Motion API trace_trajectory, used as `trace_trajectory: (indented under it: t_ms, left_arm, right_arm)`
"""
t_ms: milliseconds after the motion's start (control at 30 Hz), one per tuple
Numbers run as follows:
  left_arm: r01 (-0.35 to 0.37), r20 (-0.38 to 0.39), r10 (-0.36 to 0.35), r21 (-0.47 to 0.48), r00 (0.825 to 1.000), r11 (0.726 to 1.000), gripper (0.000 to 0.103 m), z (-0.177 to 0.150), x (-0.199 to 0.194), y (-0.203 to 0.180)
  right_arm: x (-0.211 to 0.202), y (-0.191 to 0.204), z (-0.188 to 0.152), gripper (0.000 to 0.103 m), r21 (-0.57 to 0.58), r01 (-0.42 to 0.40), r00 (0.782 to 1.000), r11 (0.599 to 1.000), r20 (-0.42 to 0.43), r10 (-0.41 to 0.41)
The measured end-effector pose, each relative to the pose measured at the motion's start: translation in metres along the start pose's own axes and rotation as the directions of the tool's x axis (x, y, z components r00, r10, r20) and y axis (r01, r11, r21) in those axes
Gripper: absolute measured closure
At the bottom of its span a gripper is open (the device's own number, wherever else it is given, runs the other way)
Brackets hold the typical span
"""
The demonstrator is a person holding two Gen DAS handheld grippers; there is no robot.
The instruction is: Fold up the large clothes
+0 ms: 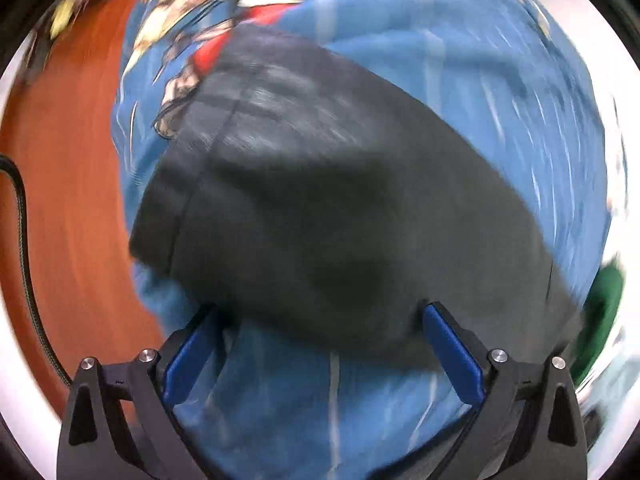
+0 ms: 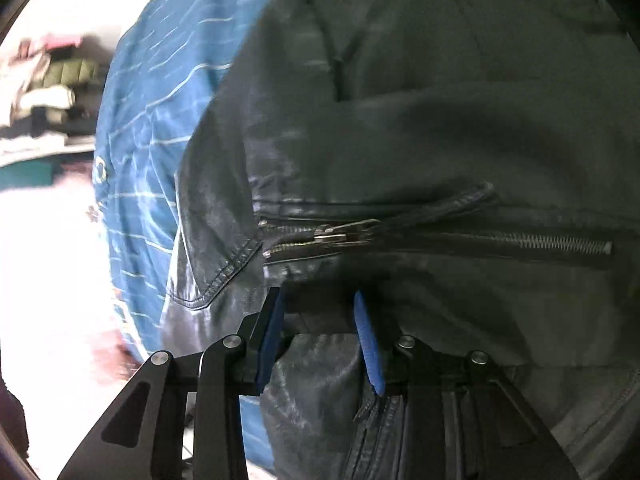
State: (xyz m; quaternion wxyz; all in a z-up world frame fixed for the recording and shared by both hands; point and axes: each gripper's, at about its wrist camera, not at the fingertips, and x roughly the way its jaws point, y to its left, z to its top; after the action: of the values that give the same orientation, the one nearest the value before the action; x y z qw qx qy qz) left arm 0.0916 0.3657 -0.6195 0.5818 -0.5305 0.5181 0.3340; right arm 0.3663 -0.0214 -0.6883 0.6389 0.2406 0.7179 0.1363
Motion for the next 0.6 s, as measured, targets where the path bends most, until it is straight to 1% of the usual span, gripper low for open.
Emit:
trace_trajectory:
  t_ms: [67,100,133,167,200,233,267,300,333,367,400,433,467,500,533,567,600]
  left_arm:
    - [0.05,0.03,-0.047,-0.113,0.998,0.992,0.013,0.017,0.0,0.015]
    - [0.05,0.06,-0.04,-0.173,0.997,0.984,0.025,0.027,-0.005,0.02]
    - [0.048,0.075,-0.035,-0.183,0.997,0.982,0.039,0.033,-0.009,0.019]
    - [0.036,0.099,-0.018,-0.178,0.995,0.983,0.049,0.038,-0.015,0.015]
    - [0.009,0.14,0.011,-0.142,0.99,0.99,0.076,0.045,-0.024,0.006]
    - [-0.008,0.169,0.026,-0.103,0.985,0.995,0.091,0.049,-0.03,-0.003]
    - [-0.016,0.191,0.03,-0.072,0.981,0.997,0.093,0.052,-0.035,-0.012]
    - [-0.003,0.236,0.009,-0.027,0.972,1.0,0.094,0.058,-0.046,-0.026]
    - [0.018,0.256,-0.017,-0.004,0.967,1.0,0.095,0.052,-0.053,-0.039]
    - [0.087,0.28,-0.095,0.042,0.955,0.995,0.095,0.059,-0.066,-0.054]
    - [0.154,0.294,-0.171,0.082,0.94,0.985,0.095,0.064,-0.076,-0.067]
    - [0.199,0.302,-0.223,0.107,0.927,0.974,0.096,0.061,-0.082,-0.078]
    - [0.267,0.305,-0.299,0.145,0.904,0.953,0.096,0.067,-0.089,-0.087]
    - [0.297,0.308,-0.335,0.163,0.891,0.941,0.096,0.059,-0.089,-0.099]
    - [0.328,0.302,-0.369,0.178,0.879,0.928,0.095,0.061,-0.087,-0.101]
    - [0.338,0.295,-0.379,0.181,0.877,0.924,0.095,0.067,-0.08,-0.098]
    - [0.344,0.283,-0.383,0.181,0.879,0.922,0.095,0.066,-0.072,-0.096]
  right_arm:
    - [-0.006,0.006,-0.008,0.063,-0.032,-0.01,1.0,0.999,0.026,0.011]
    - [-0.01,0.004,-0.012,0.063,-0.027,-0.024,0.999,0.999,0.033,0.025]
    - [-0.012,0.003,-0.016,0.063,-0.02,-0.033,0.999,0.999,0.037,0.033]
    - [-0.014,-0.002,-0.02,0.063,-0.006,-0.035,0.998,0.999,0.042,0.035]
    - [-0.016,-0.004,-0.023,0.063,0.004,-0.033,0.999,0.999,0.043,0.033]
    - [-0.015,-0.008,-0.026,0.063,0.014,-0.026,0.999,1.0,0.04,0.026]
    - [-0.016,-0.011,-0.029,0.063,0.027,-0.023,0.999,0.999,0.039,0.022]
    - [-0.022,-0.015,-0.032,0.063,0.037,-0.027,0.999,0.999,0.043,0.026]
    - [-0.023,-0.015,-0.034,0.063,0.042,-0.027,0.998,0.999,0.052,0.025]
    - [-0.029,-0.016,-0.034,0.063,0.043,-0.022,0.998,0.999,0.059,0.019]
    - [-0.032,-0.016,-0.036,0.063,0.042,-0.016,0.997,0.999,0.07,0.013]
    - [-0.034,-0.015,-0.037,0.063,0.038,-0.01,0.997,0.999,0.081,0.007]
    - [-0.038,-0.014,-0.037,0.063,0.033,0.008,0.996,0.999,0.093,-0.011]
    - [-0.041,-0.014,-0.038,0.063,0.029,0.026,0.994,0.999,0.106,-0.029]
    - [-0.043,-0.014,-0.038,0.063,0.027,0.034,0.993,0.999,0.113,-0.037]
    - [-0.043,-0.015,-0.037,0.063,0.026,0.045,0.993,0.999,0.112,-0.047]
    - [-0.045,-0.019,-0.036,0.063,0.028,0.056,0.993,0.998,0.106,-0.059]
